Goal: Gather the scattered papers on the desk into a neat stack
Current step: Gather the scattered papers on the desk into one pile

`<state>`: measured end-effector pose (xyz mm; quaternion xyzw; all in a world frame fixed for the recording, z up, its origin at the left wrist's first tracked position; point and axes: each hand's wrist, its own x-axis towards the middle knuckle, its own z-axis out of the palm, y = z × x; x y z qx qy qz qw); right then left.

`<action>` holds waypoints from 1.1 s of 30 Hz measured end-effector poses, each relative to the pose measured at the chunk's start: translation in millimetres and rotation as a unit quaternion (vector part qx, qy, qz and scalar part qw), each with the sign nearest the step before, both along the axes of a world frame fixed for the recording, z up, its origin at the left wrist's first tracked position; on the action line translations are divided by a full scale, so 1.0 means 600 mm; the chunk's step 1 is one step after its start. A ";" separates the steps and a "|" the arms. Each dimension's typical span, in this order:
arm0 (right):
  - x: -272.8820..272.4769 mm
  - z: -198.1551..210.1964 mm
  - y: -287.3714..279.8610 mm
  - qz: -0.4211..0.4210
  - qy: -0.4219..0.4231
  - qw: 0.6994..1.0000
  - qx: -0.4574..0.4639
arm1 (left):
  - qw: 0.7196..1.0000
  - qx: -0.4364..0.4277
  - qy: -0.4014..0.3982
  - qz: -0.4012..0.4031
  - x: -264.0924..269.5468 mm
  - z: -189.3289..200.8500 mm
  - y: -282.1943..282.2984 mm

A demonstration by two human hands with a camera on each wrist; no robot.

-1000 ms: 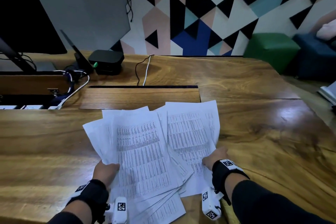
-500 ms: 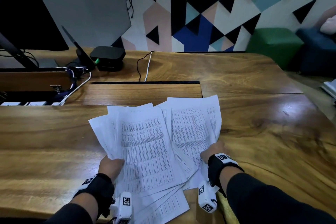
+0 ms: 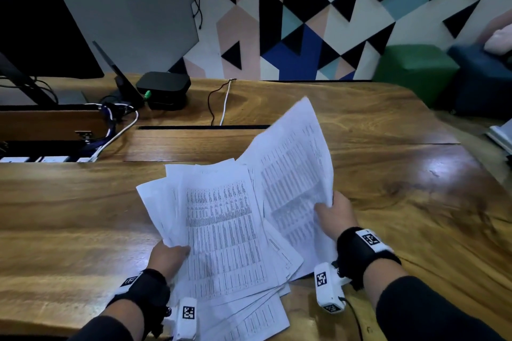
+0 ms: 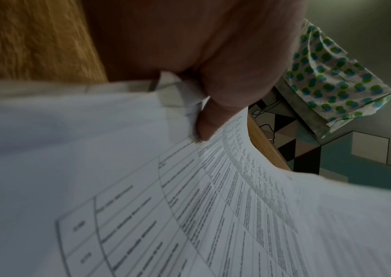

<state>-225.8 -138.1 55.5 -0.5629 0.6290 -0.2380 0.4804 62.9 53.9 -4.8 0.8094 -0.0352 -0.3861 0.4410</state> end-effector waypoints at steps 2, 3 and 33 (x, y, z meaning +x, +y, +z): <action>-0.007 0.049 -0.002 0.006 -0.020 0.997 -0.076 | 1.000 -0.004 -0.002 -0.004 -0.003 0.001 0.003; -0.011 0.073 -0.003 0.006 -0.039 0.994 -0.102 | 1.000 -0.005 -0.002 -0.005 -0.004 0.000 0.004; -0.017 -0.131 0.080 0.251 0.184 0.935 0.168 | 0.994 -0.067 0.083 -0.037 -0.089 -0.016 -0.034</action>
